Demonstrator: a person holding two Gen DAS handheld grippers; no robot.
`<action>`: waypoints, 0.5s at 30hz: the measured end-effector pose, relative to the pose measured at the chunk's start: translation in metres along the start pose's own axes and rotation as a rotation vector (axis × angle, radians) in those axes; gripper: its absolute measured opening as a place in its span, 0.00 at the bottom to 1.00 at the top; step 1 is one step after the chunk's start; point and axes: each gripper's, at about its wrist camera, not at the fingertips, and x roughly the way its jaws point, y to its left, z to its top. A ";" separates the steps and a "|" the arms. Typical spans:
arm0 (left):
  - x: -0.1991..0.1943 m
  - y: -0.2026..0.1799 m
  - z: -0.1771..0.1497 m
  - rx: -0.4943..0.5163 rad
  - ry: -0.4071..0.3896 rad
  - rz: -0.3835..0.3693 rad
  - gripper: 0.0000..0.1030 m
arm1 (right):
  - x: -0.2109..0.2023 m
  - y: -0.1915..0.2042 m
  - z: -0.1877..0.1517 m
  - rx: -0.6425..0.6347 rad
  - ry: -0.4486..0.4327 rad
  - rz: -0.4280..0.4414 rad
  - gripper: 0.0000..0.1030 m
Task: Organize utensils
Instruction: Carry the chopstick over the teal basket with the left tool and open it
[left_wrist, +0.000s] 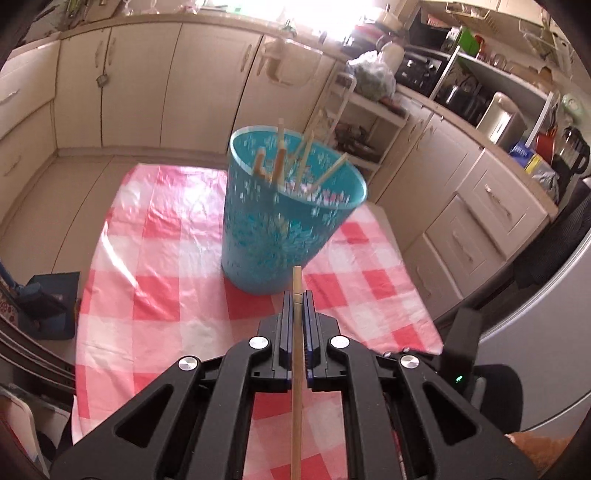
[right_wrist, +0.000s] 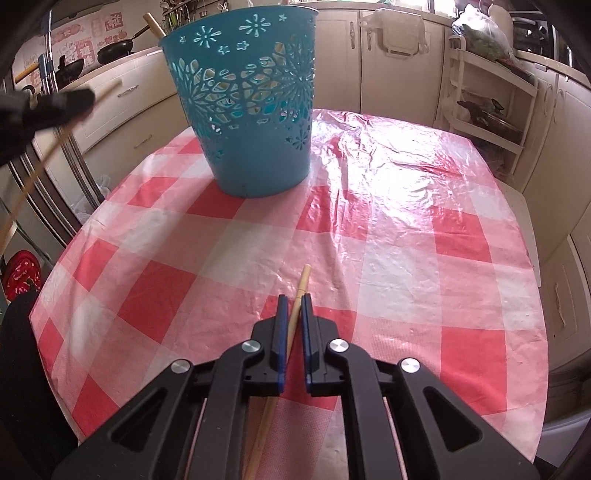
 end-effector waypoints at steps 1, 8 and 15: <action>-0.012 -0.002 0.012 -0.005 -0.037 -0.013 0.05 | 0.000 0.000 0.000 -0.001 0.000 -0.001 0.07; -0.049 -0.018 0.076 -0.012 -0.229 -0.018 0.05 | -0.001 0.000 -0.001 0.000 -0.001 -0.001 0.07; -0.040 -0.027 0.124 -0.063 -0.370 0.039 0.05 | -0.001 -0.002 -0.001 0.009 -0.002 0.006 0.07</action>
